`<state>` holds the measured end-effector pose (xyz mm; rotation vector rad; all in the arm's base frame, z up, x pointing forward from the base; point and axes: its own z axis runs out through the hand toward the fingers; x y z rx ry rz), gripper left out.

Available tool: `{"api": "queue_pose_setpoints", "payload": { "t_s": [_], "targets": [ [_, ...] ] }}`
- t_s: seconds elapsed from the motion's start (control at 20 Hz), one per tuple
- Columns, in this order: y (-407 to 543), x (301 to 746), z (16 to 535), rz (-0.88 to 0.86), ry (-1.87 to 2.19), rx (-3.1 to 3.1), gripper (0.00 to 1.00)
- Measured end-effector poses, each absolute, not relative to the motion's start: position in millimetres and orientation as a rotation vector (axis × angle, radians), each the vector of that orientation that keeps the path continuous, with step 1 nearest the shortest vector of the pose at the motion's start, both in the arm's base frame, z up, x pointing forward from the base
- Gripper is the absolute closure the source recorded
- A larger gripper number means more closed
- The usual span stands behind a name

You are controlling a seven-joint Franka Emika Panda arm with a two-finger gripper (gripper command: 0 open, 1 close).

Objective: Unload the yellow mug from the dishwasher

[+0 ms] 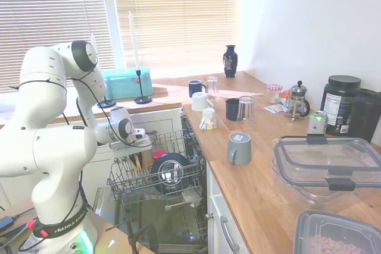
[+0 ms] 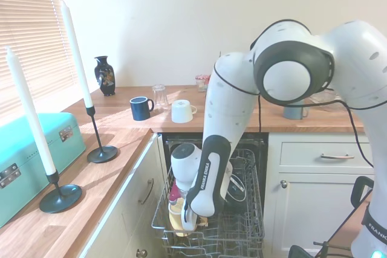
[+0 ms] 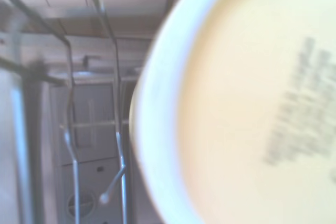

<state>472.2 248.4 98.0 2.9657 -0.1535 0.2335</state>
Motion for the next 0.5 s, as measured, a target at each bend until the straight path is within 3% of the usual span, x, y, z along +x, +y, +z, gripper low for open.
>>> {"api": "queue_pose_setpoints", "payload": {
  "t_s": [0.5],
  "targets": [
    [238,499,244,0.428,-0.341,2.96,1.0]
  ]
}}
